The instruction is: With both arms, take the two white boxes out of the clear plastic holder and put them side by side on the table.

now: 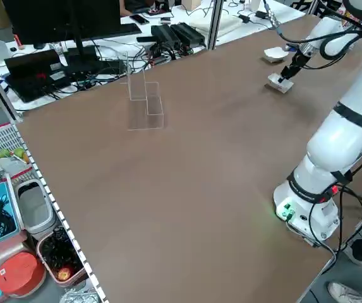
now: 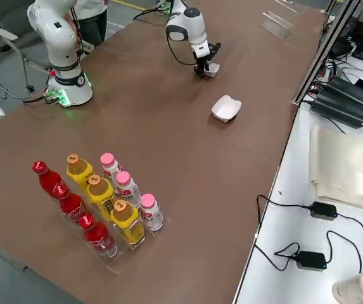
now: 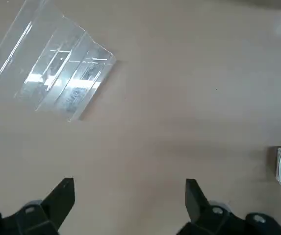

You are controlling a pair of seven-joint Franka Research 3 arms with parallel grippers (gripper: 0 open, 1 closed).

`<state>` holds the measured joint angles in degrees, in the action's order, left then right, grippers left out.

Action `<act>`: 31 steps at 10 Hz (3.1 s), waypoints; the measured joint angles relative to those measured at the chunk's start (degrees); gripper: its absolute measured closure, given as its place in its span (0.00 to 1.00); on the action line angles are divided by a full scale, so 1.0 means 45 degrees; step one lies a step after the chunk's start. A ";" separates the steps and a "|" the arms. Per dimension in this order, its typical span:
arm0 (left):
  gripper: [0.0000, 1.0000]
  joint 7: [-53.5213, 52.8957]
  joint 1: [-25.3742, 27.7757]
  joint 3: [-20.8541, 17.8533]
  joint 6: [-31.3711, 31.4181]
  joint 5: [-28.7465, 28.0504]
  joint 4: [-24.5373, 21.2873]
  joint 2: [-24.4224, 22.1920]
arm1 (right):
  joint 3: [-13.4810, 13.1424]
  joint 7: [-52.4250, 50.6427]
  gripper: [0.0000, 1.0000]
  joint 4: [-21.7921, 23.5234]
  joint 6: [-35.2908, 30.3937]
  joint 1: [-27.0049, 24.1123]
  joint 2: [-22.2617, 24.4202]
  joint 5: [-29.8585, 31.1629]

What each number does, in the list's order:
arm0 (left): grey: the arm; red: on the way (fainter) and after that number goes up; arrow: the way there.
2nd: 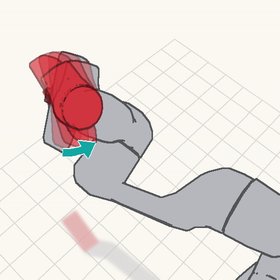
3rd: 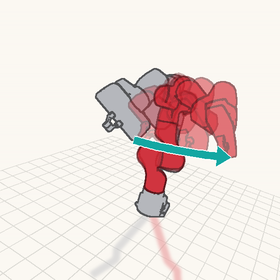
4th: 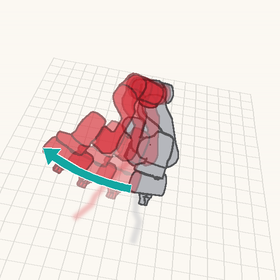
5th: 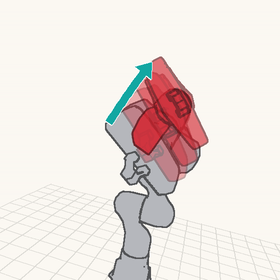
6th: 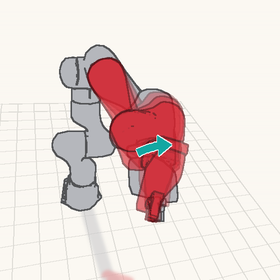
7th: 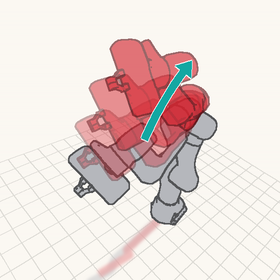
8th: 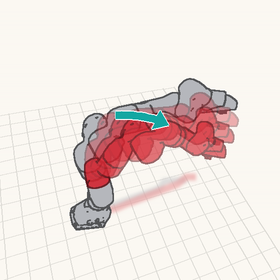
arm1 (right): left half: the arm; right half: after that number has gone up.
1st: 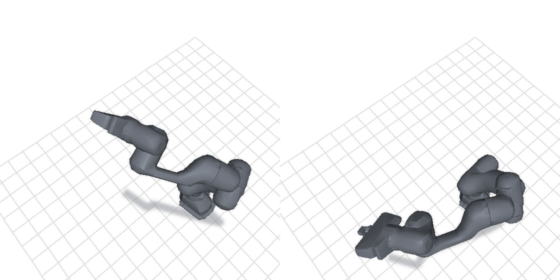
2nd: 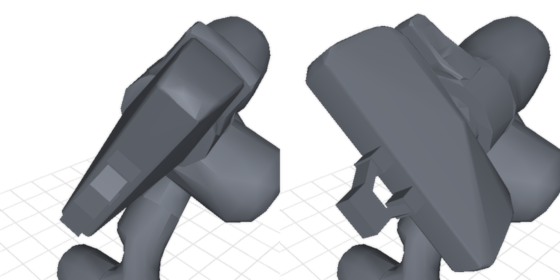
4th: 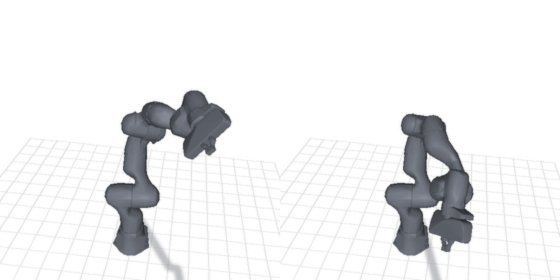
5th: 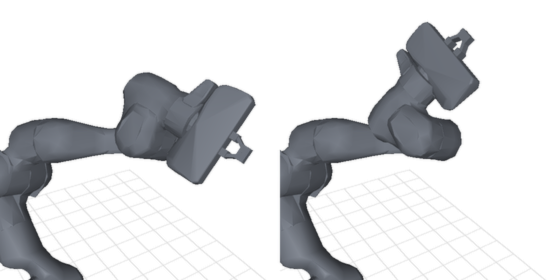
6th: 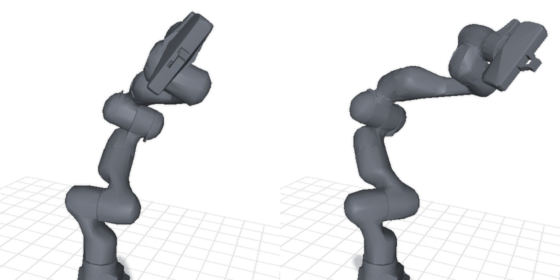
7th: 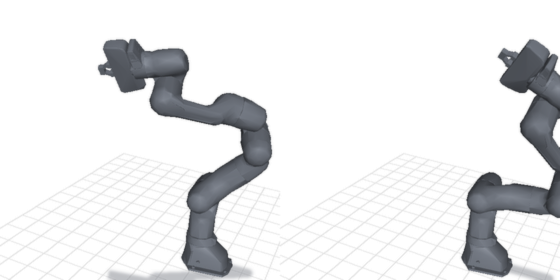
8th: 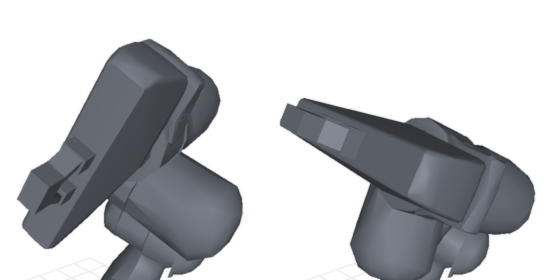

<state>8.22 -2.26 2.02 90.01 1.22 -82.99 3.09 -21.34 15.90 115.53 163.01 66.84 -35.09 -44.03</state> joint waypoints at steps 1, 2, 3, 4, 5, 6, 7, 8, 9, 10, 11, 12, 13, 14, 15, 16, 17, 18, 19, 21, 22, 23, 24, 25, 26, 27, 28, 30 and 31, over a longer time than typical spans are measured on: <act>0.00 0.0002 -0.0002 0.0001 0.0000 0.0000 0.0003 0.0000 | 0.0013 0.0000 0.58 -0.0003 0.0005 0.0005 0.0000 -0.0009; 0.00 0.0002 -0.0013 0.0008 0.0000 0.0000 0.0012 0.0000 | 0.0032 0.0003 0.74 -0.0005 0.0016 0.0009 0.0000 -0.0027; 0.00 0.0002 -0.0040 0.0020 0.0000 0.0000 0.0016 0.0000 | 0.0042 0.0010 0.83 -0.0006 0.0026 0.0010 0.0000 -0.0054; 0.00 0.0002 -0.0062 0.0025 0.0000 0.0000 0.0017 0.0000 | 0.0042 0.0010 0.89 -0.0005 0.0020 0.0010 0.0000 -0.0080; 0.00 0.0002 -0.0063 0.0022 0.0000 0.0000 0.0018 0.0000 | 0.0041 0.0014 0.98 -0.0025 0.0020 0.0009 0.0003 -0.0151; 0.00 0.0002 -0.0052 0.0012 0.0000 0.0000 0.0018 0.0000 | 0.0030 0.0034 0.98 -0.0058 -0.0040 0.0000 0.0015 -0.0221; 0.00 -0.0006 -0.0022 0.0006 0.0000 0.0000 0.0020 0.0000 | -0.0020 0.0066 0.98 -0.0104 -0.0290 -0.0028 0.0081 -0.0278; 0.00 -0.0011 -0.0002 0.0001 0.0000 0.0000 0.0025 -0.0001 | -0.0115 0.0147 0.98 -0.0195 -0.0603 -0.0136 0.0262 -0.0368; 0.00 -0.0011 0.0008 -0.0006 0.0000 0.0000 0.0026 0.0000 | -0.0171 0.0442 0.98 -0.0264 -0.0985 -0.0408 0.0653 -0.0438; 0.00 -0.0011 0.0016 -0.0018 0.0000 0.0000 0.0027 -0.0001 | -0.0216 0.1092 0.98 -0.0302 -0.1682 -0.0867 0.1251 -0.0468; 0.00 -0.0011 0.0023 -0.0032 0.0000 0.0000 0.0028 -0.0001 | -0.0249 0.2034 0.98 -0.0310 -0.2559 -0.1521 0.2011 -0.0489; 0.00 -0.0011 0.0032 -0.0044 0.0000 0.0000 0.0029 0.0000 | -0.0273 0.2871 0.98 -0.0304 -0.3479 -0.2263 0.2800 -0.0483; 0.00 -0.0011 0.0041 -0.0050 0.0000 0.0000 0.0029 0.0000 | -0.0307 0.3341 0.98 -0.0281 -0.4289 -0.2951 0.3497 -0.0481; 0.00 -0.0011 0.0047 -0.0054 0.0000 0.0000 0.0029 0.0000 | -0.0384 0.3499 0.98 -0.0244 -0.5179 -0.3557 0.4025 -0.0470; 0.00 -0.0011 0.0051 -0.0061 0.0000 0.0000 0.0029 0.0003 | -0.0544 0.3575 0.98 -0.0183 -0.5948 -0.4086 0.4315 -0.0453; 0.00 -0.0011 0.0055 -0.0066 0.0000 0.0000 0.0028 0.0008 | -0.0906 0.3740 0.98 -0.0113 -0.6241 -0.4427 0.4389 -0.0450; 0.00 -0.0011 0.0059 -0.0070 0.0000 0.0000 0.0028 0.0012 | -0.1539 0.4103 0.98 -0.0032 -0.6329 -0.4555 0.4378 -0.0449; 0.00 -0.0014 0.0059 -0.0073 0.0000 0.0000 0.0028 0.0014 | -0.2368 0.4432 0.98 -0.0005 -0.6474 -0.4593 0.4377 -0.0448; 0.00 -0.0018 0.0057 -0.0071 0.0000 0.0000 0.0028 0.0014 | -0.3272 0.4826 0.98 0.0002 -0.6616 -0.4627 0.4394 -0.0449; 0.00 -0.0013 0.0065 -0.0077 -0.0001 0.0000 0.0027 0.0018 | -0.4550 0.5719 0.98 0.0083 -0.6706 -0.4688 0.4423 -0.0447; 0.00 -0.0013 0.0066 -0.0080 -0.0001 0.0000 0.0026 0.0021 | -0.4840 0.6549 0.98 0.0231 -0.6049 -0.4681 0.4380 -0.0436; 0.00 -0.0013 0.0067 -0.0082 -0.0001 0.0000 0.0025 0.0027 | -0.4995 0.7480 0.98 0.0432 -0.5018 -0.4683 0.4287 -0.0423; 0.00 -0.0013 0.0072 -0.0087 -0.0001 0.0000 0.0023 0.0036 | -0.5104 0.8168 0.98 0.0715 -0.4218 -0.4685 0.4185 -0.0424; 0.00 -0.0013 0.0083 -0.0091 -0.0001 0.0000 0.0023 0.0043 | -0.5210 0.8591 0.98 0.1036 -0.3516 -0.4685 0.4086 -0.0425; 0.00 -0.0013 0.0093 -0.0092 -0.0002 0.0000 0.0023 0.0047 | -0.5246 0.8795 0.98 0.1495 -0.2541 -0.4682 0.4003 -0.0426; 0.00 -0.0013 0.0098 -0.0092 -0.0002 0.0000 0.0023 0.0049 | -0.5240 0.8982 0.98 0.2005 -0.1651 -0.4662 0.3914 -0.0440; 0.00 -0.0013 0.0099 -0.0092 -0.0002 0.0000 0.0021 0.0051 | -0.5230 0.9341 0.98 0.2344 -0.1229 -0.4614 0.3748 -0.0442; 0.00 -0.0013 0.0112 -0.0095 -0.0002 0.0000 0.0017 0.0061 | -0.5184 1.0399 0.98 0.2501 -0.0873 -0.4286 0.3066 -0.0451; 0.00 -0.0013 0.0178 -0.0099 -0.0002 0.0000 0.0016 0.0064 | -0.5069 1.0736 0.98 0.2494 -0.0645 -0.4131 0.2680 -0.0695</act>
<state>8.16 -1.46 1.58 90.00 1.22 -82.91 3.38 -44.15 64.21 126.75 160.11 48.25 -23.03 -47.16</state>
